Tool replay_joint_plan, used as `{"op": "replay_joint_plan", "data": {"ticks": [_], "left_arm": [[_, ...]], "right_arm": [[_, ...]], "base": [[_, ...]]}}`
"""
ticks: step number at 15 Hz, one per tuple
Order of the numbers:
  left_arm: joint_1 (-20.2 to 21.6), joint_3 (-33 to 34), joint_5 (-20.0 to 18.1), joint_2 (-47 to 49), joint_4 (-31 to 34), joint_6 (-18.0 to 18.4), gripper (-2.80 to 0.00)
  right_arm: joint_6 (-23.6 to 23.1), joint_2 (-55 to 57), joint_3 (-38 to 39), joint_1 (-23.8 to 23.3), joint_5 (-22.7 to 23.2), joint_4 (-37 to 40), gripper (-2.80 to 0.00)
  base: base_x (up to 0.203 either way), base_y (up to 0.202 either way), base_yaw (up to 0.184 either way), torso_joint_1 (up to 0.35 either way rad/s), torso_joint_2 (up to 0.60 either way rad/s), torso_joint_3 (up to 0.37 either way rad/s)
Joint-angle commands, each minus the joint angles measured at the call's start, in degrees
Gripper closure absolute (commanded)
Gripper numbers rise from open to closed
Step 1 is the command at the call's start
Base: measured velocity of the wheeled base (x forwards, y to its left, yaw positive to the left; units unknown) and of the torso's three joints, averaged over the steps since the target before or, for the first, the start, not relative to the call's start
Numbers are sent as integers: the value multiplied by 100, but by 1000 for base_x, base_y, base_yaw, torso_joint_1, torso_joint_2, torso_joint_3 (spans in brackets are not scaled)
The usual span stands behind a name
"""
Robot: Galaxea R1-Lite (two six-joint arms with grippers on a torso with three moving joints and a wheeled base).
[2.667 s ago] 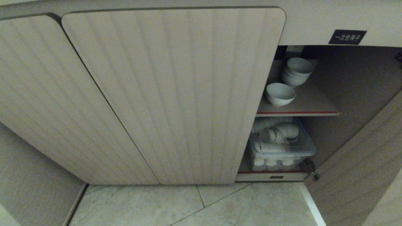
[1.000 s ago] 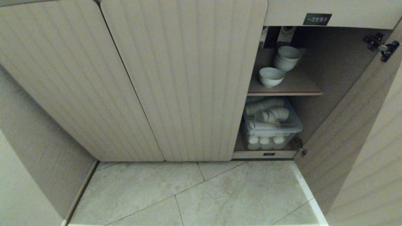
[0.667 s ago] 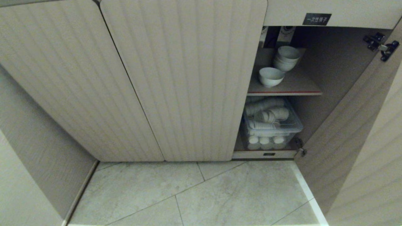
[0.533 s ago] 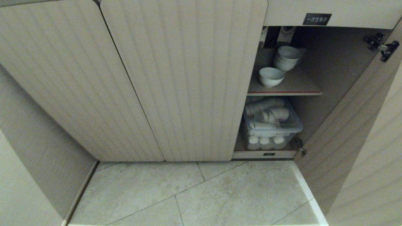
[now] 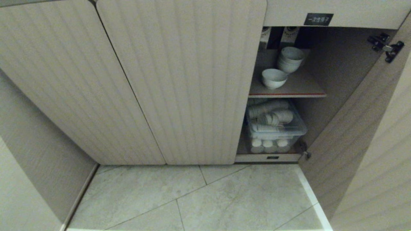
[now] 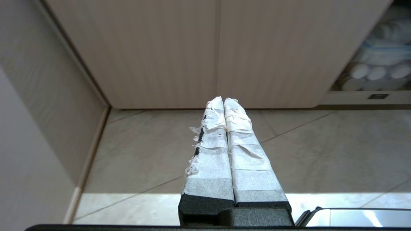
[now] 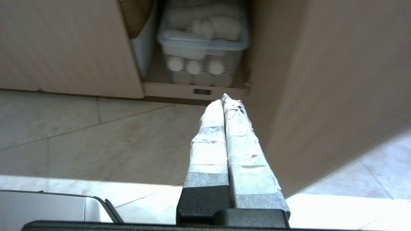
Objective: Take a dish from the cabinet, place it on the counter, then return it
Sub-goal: Close the cabinet door
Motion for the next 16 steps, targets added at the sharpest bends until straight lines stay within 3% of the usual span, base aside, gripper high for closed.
{"op": "replay_joint_plan", "data": {"ticks": [1, 7, 16], "left_arm": [[0, -2, -3, -2, -6, -2, 0], [0, -2, -3, -2, -6, -2, 0], [0, -2, -3, -2, 3, 6, 0]], "right_arm": [[-2, 0, 0, 4, -2, -1, 0], [-2, 0, 0, -4, -2, -1, 0], [-2, 0, 0, 3, -2, -1, 0]], "base": [[0, -196, 0, 2, -4, 3], [0, -185, 2, 3, 4, 1], [0, -7, 0, 0, 0, 0]]}}
